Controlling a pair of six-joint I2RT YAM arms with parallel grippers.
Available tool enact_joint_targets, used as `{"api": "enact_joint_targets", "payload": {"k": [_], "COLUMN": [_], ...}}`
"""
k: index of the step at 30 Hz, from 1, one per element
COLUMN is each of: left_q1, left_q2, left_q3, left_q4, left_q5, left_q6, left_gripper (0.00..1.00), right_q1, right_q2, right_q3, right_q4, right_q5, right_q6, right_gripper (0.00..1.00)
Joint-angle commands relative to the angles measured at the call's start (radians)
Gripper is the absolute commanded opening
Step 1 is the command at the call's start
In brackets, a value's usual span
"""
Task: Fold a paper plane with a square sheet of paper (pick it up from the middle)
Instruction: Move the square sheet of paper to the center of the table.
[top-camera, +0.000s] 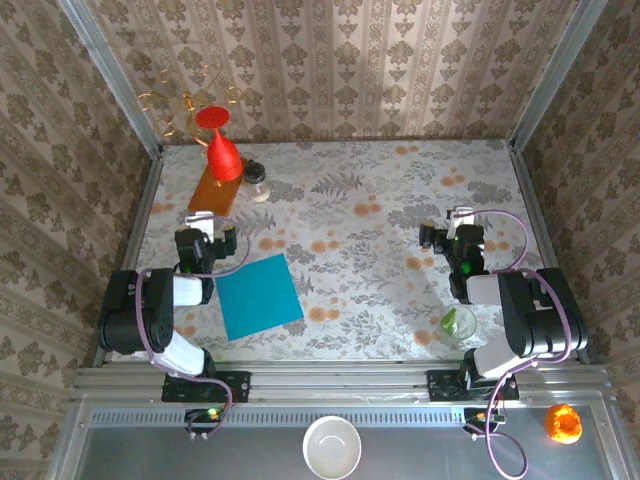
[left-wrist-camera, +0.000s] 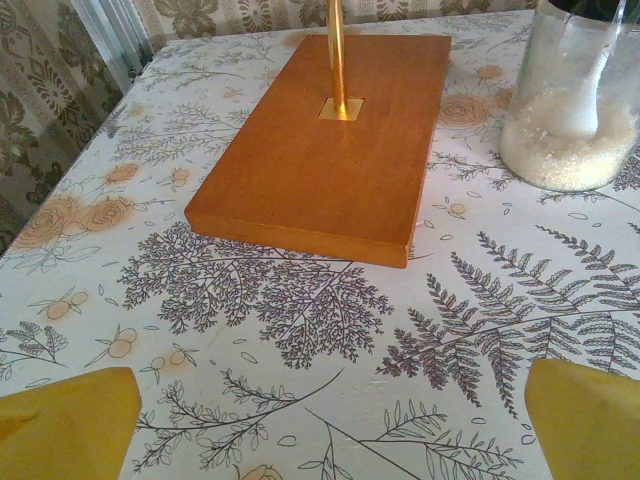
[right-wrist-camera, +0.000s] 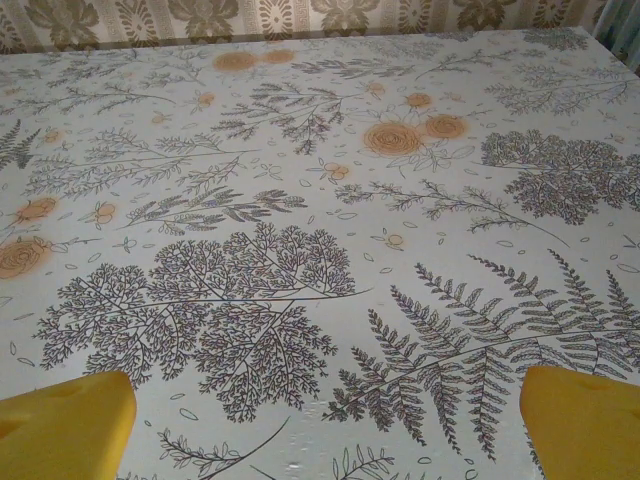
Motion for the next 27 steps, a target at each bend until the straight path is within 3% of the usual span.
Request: {"api": "enact_joint_targets", "payload": {"k": [1, 27], "left_q1": [0.0, 0.001], "left_q2": [0.004, 0.004], "left_q3": [0.018, 0.018], "left_q4": [0.022, 0.02], "left_q5": [0.009, 0.01], "left_q6": [0.019, 0.017], "left_gripper": [1.0, 1.0], "right_q1": [-0.003, -0.003], "right_q2": [0.012, 0.017], "right_q3": [0.029, 0.037], "right_q4": [0.014, 0.003], "right_q5": [-0.013, -0.013], "right_q6": [-0.01, -0.01], "right_gripper": [1.0, 1.0]}}
